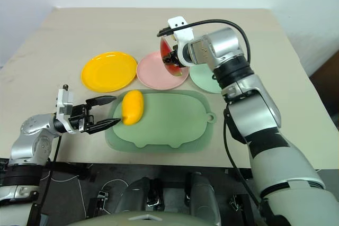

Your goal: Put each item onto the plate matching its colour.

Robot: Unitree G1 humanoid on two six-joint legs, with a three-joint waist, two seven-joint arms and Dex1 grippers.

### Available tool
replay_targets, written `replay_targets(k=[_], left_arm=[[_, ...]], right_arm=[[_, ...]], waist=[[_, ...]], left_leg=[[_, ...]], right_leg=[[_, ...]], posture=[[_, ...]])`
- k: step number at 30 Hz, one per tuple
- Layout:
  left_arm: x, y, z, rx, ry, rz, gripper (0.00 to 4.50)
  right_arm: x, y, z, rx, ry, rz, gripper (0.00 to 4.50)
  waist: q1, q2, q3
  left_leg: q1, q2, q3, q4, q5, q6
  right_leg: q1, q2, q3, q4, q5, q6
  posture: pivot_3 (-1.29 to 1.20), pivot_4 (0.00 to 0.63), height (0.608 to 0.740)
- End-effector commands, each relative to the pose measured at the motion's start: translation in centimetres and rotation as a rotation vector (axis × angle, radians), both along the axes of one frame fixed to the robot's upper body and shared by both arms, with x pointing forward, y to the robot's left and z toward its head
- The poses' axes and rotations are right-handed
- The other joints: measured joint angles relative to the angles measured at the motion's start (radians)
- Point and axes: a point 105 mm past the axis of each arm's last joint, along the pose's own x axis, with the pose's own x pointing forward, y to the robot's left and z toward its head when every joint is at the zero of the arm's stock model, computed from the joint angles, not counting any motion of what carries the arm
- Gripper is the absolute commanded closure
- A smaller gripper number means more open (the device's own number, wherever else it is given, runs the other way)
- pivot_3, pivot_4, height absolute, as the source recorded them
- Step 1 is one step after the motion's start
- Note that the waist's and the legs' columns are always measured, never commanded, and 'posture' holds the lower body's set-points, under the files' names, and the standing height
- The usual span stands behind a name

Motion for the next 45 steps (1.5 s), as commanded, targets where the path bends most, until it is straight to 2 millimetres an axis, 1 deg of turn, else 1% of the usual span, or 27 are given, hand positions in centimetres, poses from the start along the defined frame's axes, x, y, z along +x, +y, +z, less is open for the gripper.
replay_targets(k=[1,6,8,9,13,17,20,22,24,25,26,27,29,30,31,32,35,37,41,45], left_arm=[[-0.2,0.0,0.9,-0.002,-0.037,-0.004,0.00],[-0.2,-0.1,1.0,-0.002,-0.040,-0.002,0.00],[-0.2,-0.2,1.1,-0.002,-0.042,0.000,0.00],[-0.2,-0.2,1.1,-0.003,-0.041,0.001,0.00],[-0.2,-0.2,1.1,-0.002,-0.040,0.001,0.00],[-0.2,-0.2,1.2,-0.003,-0.037,0.003,0.00],[-0.3,-0.1,1.3,-0.005,-0.040,0.009,0.00],[-0.1,0.2,1.6,-0.006,-0.044,0.034,0.00],[0.0,0.4,2.0,-0.028,-0.030,0.059,0.00],[0.0,0.4,2.3,-0.042,-0.028,0.070,0.00],[-0.1,0.5,2.5,-0.052,-0.029,0.081,0.00],[-0.1,0.5,2.7,-0.057,-0.030,0.089,0.00],[-0.2,0.7,2.8,-0.058,-0.024,0.106,0.00],[0.1,0.9,2.7,-0.049,0.001,0.145,0.00],[0.4,1.0,2.6,-0.047,0.023,0.173,0.00],[0.5,1.1,2.5,-0.046,0.039,0.191,0.00],[0.8,1.1,2.5,-0.040,0.080,0.214,0.00],[0.8,1.0,2.6,-0.032,0.096,0.220,0.00],[0.7,0.6,2.6,-0.034,0.131,0.239,0.00],[0.6,0.5,2.2,-0.034,0.168,0.265,0.00]], right_arm=[[0.9,1.1,0.7,0.005,-0.074,0.032,2.26],[1.1,1.9,-1.9,-0.038,-0.040,0.051,2.26],[1.4,1.7,-2.4,-0.062,-0.058,0.032,1.54],[1.4,1.7,-2.5,-0.062,-0.059,0.033,1.31],[1.5,1.7,-2.3,-0.032,-0.059,0.030,0.04],[1.4,1.9,-1.6,-0.022,-0.070,0.044,0.04],[0.9,2.6,1.0,0.057,-0.095,0.117,0.04],[0.3,2.6,3.1,0.117,-0.125,0.171,0.04],[-0.8,2.3,5.3,0.188,-0.199,0.245,0.04],[-1.8,1.8,6.7,0.241,-0.274,0.295,0.04],[-3.8,1.1,8.4,0.324,-0.368,0.374,0.04],[-5.4,0.5,9.3,0.370,-0.432,0.427,0.04],[-8.4,-0.9,10.6,0.465,-0.555,0.492,0.04],[-10.1,-1.9,10.2,0.513,-0.538,0.558,0.04],[-11.4,-2.7,9.7,0.537,-0.516,0.599,0.04],[-12.2,-3.2,9.2,0.549,-0.492,0.624,0.04],[-12.5,-4.7,8.3,0.575,-0.428,0.582,0.04],[-12.9,-5.3,7.6,0.543,-0.412,0.579,0.04],[-14.6,-7.4,4.2,0.378,-0.328,0.598,0.04],[-16.0,-8.6,2.2,0.282,-0.290,0.633,0.04]], waist=[[-0.001,0.000,0.000],[-0.002,0.000,0.000],[-0.002,0.000,0.000],[-0.002,0.000,0.000],[-0.002,0.000,0.000],[-0.003,0.000,0.000],[-0.003,0.000,0.000],[-0.003,0.000,0.000],[0.001,0.000,0.000],[0.002,0.000,0.000],[0.004,-0.001,-0.001],[0.006,-0.001,-0.001],[0.009,-0.001,-0.001],[0.010,-0.001,-0.001],[0.011,-0.001,-0.001],[0.012,-0.001,0.000],[0.004,-0.001,0.000],[0.002,-0.001,0.000],[0.015,-0.001,0.000],[0.030,-0.001,0.000]], left_leg=[[0.000,0.000,0.000,0.000,0.000,0.000],[0.000,0.000,0.000,0.000,0.000,0.000],[0.000,0.000,0.000,0.000,0.000,0.000],[0.000,0.000,0.000,0.000,0.000,-0.001],[0.000,0.000,0.000,0.000,0.000,-0.001],[0.000,0.000,0.000,0.000,0.000,-0.001],[0.000,0.000,0.000,0.000,0.000,-0.001],[0.000,0.000,0.000,0.000,0.000,-0.001],[0.000,0.000,0.000,0.000,0.000,-0.001],[0.000,0.000,-0.001,0.000,0.000,-0.001],[0.000,0.000,-0.001,0.000,0.000,-0.001],[0.000,0.000,-0.003,0.000,0.000,-0.001],[0.000,-0.001,-0.005,0.000,-0.001,-0.002],[0.000,-0.001,-0.005,0.000,-0.001,-0.002],[0.000,-0.001,-0.005,0.000,-0.001,-0.002],[0.000,-0.002,-0.005,0.000,-0.001,-0.002],[0.001,-0.001,-0.005,0.001,-0.001,-0.003],[0.002,-0.001,-0.005,0.001,-0.002,-0.002],[0.002,-0.001,-0.006,0.000,-0.002,-0.003],[0.001,-0.001,-0.005,0.000,-0.002,-0.003]], right_leg=[[0.000,0.000,0.000,0.000,0.000,0.000],[0.000,0.000,0.000,0.001,0.000,0.000],[0.000,0.000,0.000,0.001,0.000,0.000],[-0.001,0.000,0.000,0.001,0.000,0.000],[-0.001,0.000,0.000,0.002,0.000,0.000],[-0.001,0.000,0.000,0.002,0.000,0.000],[-0.001,-0.001,0.000,0.002,0.000,0.000],[-0.001,-0.001,0.000,0.002,0.000,0.000],[-0.001,-0.001,0.000,0.002,0.000,0.000],[-0.001,-0.001,0.000,0.002,0.000,0.000],[-0.001,-0.001,0.000,0.001,0.000,0.000],[0.000,-0.001,0.000,0.001,0.000,0.000],[0.002,-0.002,-0.001,-0.001,0.000,0.000],[0.002,-0.002,-0.001,-0.001,0.000,0.000],[0.002,-0.002,-0.001,-0.001,0.000,0.000],[0.003,-0.002,-0.001,-0.001,0.000,0.000],[0.003,-0.002,-0.001,-0.001,0.001,-0.001],[0.003,-0.001,-0.001,-0.001,0.001,-0.001],[0.003,-0.001,-0.001,-0.001,0.001,-0.001],[0.002,-0.001,-0.001,-0.003,0.001,-0.002]], posture=[[0.00,0.150,0.696],[0.00,0.150,0.696],[0.00,0.150,0.696],[0.00,0.150,0.696],[0.00,0.150,0.696],[0.00,0.150,0.696],[0.00,0.150,0.696],[0.00,0.150,0.696],[0.00,0.150,0.696],[0.00,0.150,0.696],[0.00,0.150,0.696],[0.00,0.150,0.696],[0.00,0.150,0.696],[0.00,0.150,0.696],[0.00,0.150,0.696],[0.00,0.150,0.696],[0.00,0.150,0.696],[0.00,0.150,0.696],[0.00,0.150,0.696],[0.00,0.150,0.696]])
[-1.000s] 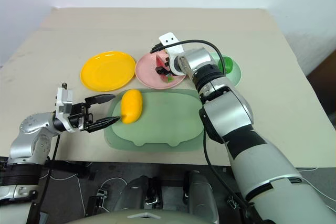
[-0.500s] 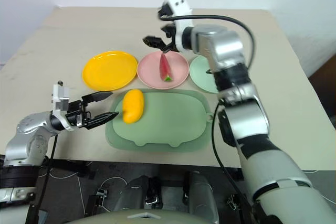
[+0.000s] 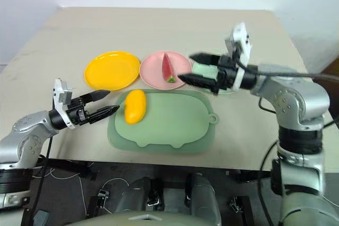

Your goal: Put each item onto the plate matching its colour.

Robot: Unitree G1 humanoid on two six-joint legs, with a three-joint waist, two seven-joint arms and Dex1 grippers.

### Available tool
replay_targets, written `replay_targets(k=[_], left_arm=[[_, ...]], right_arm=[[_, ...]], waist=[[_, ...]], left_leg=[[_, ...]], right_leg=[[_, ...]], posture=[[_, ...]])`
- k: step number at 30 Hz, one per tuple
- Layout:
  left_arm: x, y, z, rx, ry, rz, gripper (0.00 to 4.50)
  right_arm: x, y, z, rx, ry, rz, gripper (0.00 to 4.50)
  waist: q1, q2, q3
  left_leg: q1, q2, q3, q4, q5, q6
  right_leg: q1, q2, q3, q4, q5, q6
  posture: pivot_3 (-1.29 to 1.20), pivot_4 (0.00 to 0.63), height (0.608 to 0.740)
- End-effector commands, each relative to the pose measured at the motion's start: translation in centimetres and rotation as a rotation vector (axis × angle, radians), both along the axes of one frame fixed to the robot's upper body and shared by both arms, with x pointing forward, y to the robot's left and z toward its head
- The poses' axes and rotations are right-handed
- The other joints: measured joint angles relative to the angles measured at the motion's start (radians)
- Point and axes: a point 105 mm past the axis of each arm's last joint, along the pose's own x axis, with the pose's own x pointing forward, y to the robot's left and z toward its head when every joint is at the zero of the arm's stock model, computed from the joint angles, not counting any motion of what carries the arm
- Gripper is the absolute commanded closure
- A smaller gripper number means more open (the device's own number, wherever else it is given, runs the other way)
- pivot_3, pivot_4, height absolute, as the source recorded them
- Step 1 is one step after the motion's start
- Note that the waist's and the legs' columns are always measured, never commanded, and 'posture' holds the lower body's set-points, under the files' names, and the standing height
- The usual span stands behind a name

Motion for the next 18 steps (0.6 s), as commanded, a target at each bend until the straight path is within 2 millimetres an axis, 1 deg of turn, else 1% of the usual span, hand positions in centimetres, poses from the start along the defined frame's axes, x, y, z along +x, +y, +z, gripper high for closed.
replay_targets(k=[1,3,6,8,9,11,12,13,15,18], left_arm=[[-0.2,-0.1,0.9,-0.004,-0.012,0.025,0.00],[-0.3,-0.5,1.2,-0.008,0.000,0.031,0.00],[0.0,-0.9,1.8,0.000,0.007,0.065,0.00],[0.3,-1.1,1.3,0.086,0.026,0.100,0.00],[0.6,-1.5,1.7,0.110,-0.009,0.124,0.00],[1.1,-2.4,3.2,0.067,-0.033,0.150,0.00],[1.1,-3.0,4.3,0.035,-0.056,0.144,0.00],[1.0,-3.4,5.2,0.005,-0.062,0.134,0.00],[0.9,-4.1,6.7,-0.040,-0.060,0.125,0.00],[0.3,-5.1,8.3,-0.082,-0.014,0.090,0.00]], right_arm=[[-1.7,-0.1,0.1,-0.080,-0.087,0.066,0.04],[-2.3,-0.6,-0.9,-0.147,-0.101,0.082,0.04],[-3.1,-0.9,-2.6,-0.253,-0.123,0.112,0.04],[-3.2,-1.2,-3.4,-0.292,-0.127,0.116,0.04],[-3.1,-1.3,-3.6,-0.294,-0.128,0.116,0.04],[-2.9,-1.2,-3.5,-0.269,-0.135,0.109,0.04],[-2.8,-1.1,-3.4,-0.261,-0.141,0.106,0.04],[-2.7,-1.0,-3.3,-0.256,-0.147,0.104,0.04],[-2.4,-0.8,-3.3,-0.250,-0.155,0.100,0.04],[-2.1,-0.8,-3.2,-0.242,-0.158,0.094,0.04]], waist=[[0.004,0.000,0.000],[0.006,0.000,0.000],[0.009,-0.001,0.000],[0.008,-0.001,0.000],[0.008,-0.001,0.000],[0.008,-0.001,0.001],[0.009,-0.002,0.001],[0.010,-0.003,0.001],[0.010,-0.003,0.002],[0.008,-0.003,0.002]], left_leg=[[0.000,0.000,0.000,0.000,0.000,0.000],[0.000,0.000,0.000,0.000,0.000,0.000],[0.000,0.000,-0.001,0.001,-0.003,0.005],[0.001,0.000,-0.001,0.001,-0.003,0.005],[0.001,0.000,-0.001,0.001,-0.003,0.005],[0.001,0.000,-0.001,0.001,-0.003,0.005],[0.000,0.000,-0.001,0.001,-0.003,0.005],[0.000,0.000,-0.001,0.001,0.000,0.000],[0.000,0.000,-0.001,0.001,0.001,-0.001],[0.001,0.000,-0.001,0.001,0.001,-0.001]], right_leg=[[0.000,0.000,0.000,0.000,0.000,0.000],[0.000,0.000,0.000,0.000,-0.002,0.003],[0.001,0.000,0.000,0.000,-0.002,0.003],[0.001,-0.001,0.000,-0.001,-0.002,0.003],[0.001,-0.001,0.000,-0.001,-0.002,0.003],[0.001,-0.001,0.000,-0.001,-0.002,0.003],[0.001,-0.001,0.000,-0.001,-0.002,0.003],[0.001,-0.001,0.000,-0.001,-0.002,0.003],[0.002,0.000,0.000,0.000,-0.002,0.003],[0.002,0.000,0.000,0.000,-0.001,0.003]], posture=[[0.00,0.150,0.696],[0.00,0.150,0.696],[0.00,0.150,0.696],[0.00,0.150,0.696],[0.00,0.150,0.696],[0.00,0.150,0.696],[0.00,0.150,0.696],[0.00,0.150,0.696],[0.00,0.150,0.696],[0.00,0.150,0.696]])
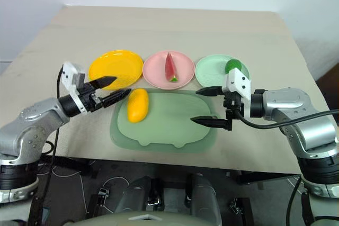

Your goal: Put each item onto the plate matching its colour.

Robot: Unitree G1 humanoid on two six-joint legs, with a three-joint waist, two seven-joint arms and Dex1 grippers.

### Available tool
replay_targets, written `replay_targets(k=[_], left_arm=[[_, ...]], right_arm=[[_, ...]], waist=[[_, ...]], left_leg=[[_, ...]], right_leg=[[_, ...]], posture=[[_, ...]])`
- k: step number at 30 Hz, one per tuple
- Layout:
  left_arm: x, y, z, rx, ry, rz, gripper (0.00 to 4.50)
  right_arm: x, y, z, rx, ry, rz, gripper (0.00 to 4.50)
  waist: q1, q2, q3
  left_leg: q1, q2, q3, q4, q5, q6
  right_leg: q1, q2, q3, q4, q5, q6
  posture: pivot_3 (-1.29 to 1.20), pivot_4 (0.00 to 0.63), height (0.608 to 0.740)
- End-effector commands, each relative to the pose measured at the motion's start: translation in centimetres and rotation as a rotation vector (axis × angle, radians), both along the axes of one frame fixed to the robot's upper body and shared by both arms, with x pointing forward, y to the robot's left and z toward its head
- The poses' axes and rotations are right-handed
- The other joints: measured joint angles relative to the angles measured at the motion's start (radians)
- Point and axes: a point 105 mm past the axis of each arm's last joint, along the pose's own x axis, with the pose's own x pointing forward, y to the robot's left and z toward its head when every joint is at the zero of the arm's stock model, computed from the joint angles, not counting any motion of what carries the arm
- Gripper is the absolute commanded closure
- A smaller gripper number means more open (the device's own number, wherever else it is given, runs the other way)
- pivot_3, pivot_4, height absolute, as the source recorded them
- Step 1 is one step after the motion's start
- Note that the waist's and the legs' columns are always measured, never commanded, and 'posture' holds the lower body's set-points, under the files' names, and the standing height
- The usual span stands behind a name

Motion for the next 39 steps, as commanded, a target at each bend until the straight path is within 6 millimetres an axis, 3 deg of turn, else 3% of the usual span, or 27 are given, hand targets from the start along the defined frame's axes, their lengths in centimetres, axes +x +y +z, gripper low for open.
replay_targets(k=[1,3,6,10,19,23,34,39], left_arm=[[-1.4,-1.0,2.4,-0.045,0.037,-0.053,0.00],[-2.1,-1.8,2.1,-0.092,0.177,-0.103,0.00],[-1.9,-2.0,1.2,-0.107,0.311,-0.027,0.00],[-2.0,-2.3,-0.4,0.112,0.416,0.053,0.00],[-1.2,-2.2,0.6,0.265,0.488,0.170,0.00],[-1.3,-2.6,-0.7,0.264,0.567,0.158,0.00],[1.2,-3.3,-3.4,0.247,0.669,0.309,0.00],[1.1,-4.6,-5.4,0.265,0.730,0.293,0.00]], right_arm=[[0.3,0.1,0.8,0.010,-0.045,0.004,0.04],[0.5,0.0,0.8,0.006,-0.051,0.002,0.04],[0.9,-0.2,0.8,0.005,-0.060,-0.009,0.04],[1.1,-0.2,1.0,0.011,-0.065,-0.009,0.04],[1.5,-0.5,1.6,0.011,-0.078,-0.015,0.04],[1.7,-0.6,1.6,0.003,-0.085,-0.027,0.04],[1.7,-1.2,1.8,0.001,-0.097,-0.066,0.04],[2.0,-1.2,1.8,0.000,-0.107,-0.087,0.04]], waist=[[0.000,-0.001,0.001],[0.000,-0.001,0.001],[0.000,-0.002,0.001],[0.001,-0.009,0.006],[0.021,-0.009,0.007],[0.021,-0.009,0.007],[0.022,-0.010,0.007],[0.022,-0.010,0.008]], left_leg=[[0.000,0.000,0.000,0.000,0.000,0.000],[0.001,0.000,0.000,0.000,0.002,0.001],[0.003,0.000,-0.001,0.000,0.002,0.002],[0.009,0.000,-0.002,0.000,0.001,0.000],[0.011,-0.001,-0.003,0.000,0.000,-0.002],[0.011,-0.001,-0.003,-0.001,0.001,-0.002],[0.011,-0.001,-0.003,0.000,0.001,-0.002],[0.011,-0.001,-0.003,0.000,0.001,-0.002]], right_leg=[[0.000,0.000,0.000,0.000,0.000,0.000],[0.000,0.001,0.000,0.001,0.000,0.000],[0.003,0.001,0.000,0.001,0.000,0.001],[0.009,0.001,0.000,0.002,-0.001,0.001],[0.011,0.000,0.000,0.000,-0.001,0.000],[0.011,0.000,0.000,0.000,-0.001,0.000],[0.011,0.000,0.000,0.000,-0.001,0.000],[0.011,0.000,0.000,0.000,0.000,0.000]], posture=[[0.00,0.150,0.696],[0.00,0.150,0.696],[0.00,0.150,0.696],[0.00,0.150,0.696],[0.00,0.150,0.696],[0.00,0.150,0.696],[0.00,0.150,0.696],[0.00,0.150,0.696]])
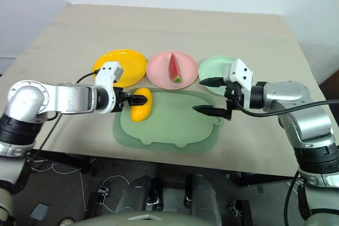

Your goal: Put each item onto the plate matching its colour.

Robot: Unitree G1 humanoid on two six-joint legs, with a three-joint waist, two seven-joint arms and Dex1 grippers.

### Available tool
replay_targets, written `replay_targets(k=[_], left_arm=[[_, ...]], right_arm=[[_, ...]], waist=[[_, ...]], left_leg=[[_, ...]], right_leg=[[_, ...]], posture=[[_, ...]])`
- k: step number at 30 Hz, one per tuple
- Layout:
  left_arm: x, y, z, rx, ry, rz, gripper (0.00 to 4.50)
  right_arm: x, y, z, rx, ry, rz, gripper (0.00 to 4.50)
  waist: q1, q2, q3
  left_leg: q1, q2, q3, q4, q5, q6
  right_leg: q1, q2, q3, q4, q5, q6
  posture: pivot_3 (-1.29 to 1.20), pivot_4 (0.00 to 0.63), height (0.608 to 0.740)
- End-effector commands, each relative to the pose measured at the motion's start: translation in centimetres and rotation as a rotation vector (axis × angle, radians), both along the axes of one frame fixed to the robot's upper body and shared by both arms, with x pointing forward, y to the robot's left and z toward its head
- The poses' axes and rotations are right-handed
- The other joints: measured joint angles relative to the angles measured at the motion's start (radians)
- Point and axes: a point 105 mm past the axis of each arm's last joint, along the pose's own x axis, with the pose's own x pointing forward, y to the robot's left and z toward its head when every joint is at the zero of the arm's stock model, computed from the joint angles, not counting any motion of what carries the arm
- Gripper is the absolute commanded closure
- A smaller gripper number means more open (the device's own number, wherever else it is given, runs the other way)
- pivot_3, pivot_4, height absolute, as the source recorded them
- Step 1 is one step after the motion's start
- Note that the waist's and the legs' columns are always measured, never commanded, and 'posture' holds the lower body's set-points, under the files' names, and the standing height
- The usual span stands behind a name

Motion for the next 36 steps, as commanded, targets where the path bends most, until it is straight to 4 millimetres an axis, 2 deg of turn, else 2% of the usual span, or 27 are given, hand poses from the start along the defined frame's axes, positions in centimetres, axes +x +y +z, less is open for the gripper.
replay_targets(k=[1,7,15,16,19,26,31,36], left_arm=[[0.1,0.0,-0.4,0.030,0.009,0.009,0.00],[0.9,0.8,-1.7,0.097,0.032,0.034,0.00],[2.2,0.2,-2.5,0.097,0.017,0.022,0.00],[2.4,0.2,-2.6,0.096,0.014,0.025,0.38],[2.8,0.2,-2.5,0.079,0.007,0.022,1.07],[3.1,0.6,-2.5,0.077,-0.022,0.027,1.09],[3.5,0.9,0.1,0.072,-0.139,-0.014,1.09],[3.2,1.7,5.7,0.065,-0.347,-0.101,1.09]], right_arm=[[0.0,-0.3,1.4,-0.001,-0.064,-0.014,0.04],[0.3,-0.4,1.9,0.021,-0.083,-0.036,0.04],[0.6,-0.5,2.1,0.033,-0.094,-0.057,0.04],[0.7,-0.6,2.1,0.032,-0.097,-0.061,0.00],[0.8,-0.6,2.2,0.041,-0.099,-0.067,0.00],[0.8,-0.8,2.4,0.040,-0.104,-0.077,0.00],[0.1,-0.5,2.8,0.061,-0.097,-0.057,0.00],[-1.0,0.5,3.3,0.111,-0.085,-0.022,0.00]], waist=[[0.000,0.000,0.000],[0.000,0.000,0.000],[0.004,0.001,-0.001],[0.005,0.001,-0.001],[0.005,0.001,-0.001],[0.003,0.001,-0.001],[0.000,0.001,-0.001],[-0.001,-0.001,0.001]], left_leg=[[0.000,0.000,0.000,0.000,0.000,0.000],[0.000,0.000,0.000,0.000,0.000,0.000],[0.004,0.000,0.000,0.000,0.000,0.000],[0.005,-0.001,0.000,0.000,0.000,0.000],[0.005,-0.001,0.000,0.000,0.000,0.000],[0.004,-0.001,-0.001,0.000,0.000,0.000],[0.003,-0.001,-0.001,0.000,0.000,0.000],[-0.005,0.000,-0.001,-0.001,0.000,-0.001]], right_leg=[[0.000,0.000,0.000,0.000,0.000,0.000],[0.000,0.001,0.000,0.000,0.000,0.000],[0.005,0.000,0.000,0.000,0.000,0.000],[0.005,-0.001,0.000,-0.001,-0.001,0.000],[0.005,-0.001,0.000,-0.001,-0.001,0.000],[0.005,-0.001,0.000,-0.001,0.000,0.000],[0.003,-0.001,0.000,-0.001,0.000,0.000],[-0.006,0.000,-0.001,0.001,0.002,-0.004]], posture=[[0.00,0.150,0.696],[0.00,0.150,0.696],[0.00,0.150,0.696],[0.00,0.150,0.696],[0.00,0.150,0.696],[0.00,0.150,0.696],[0.00,0.150,0.696],[0.00,0.150,0.696]])
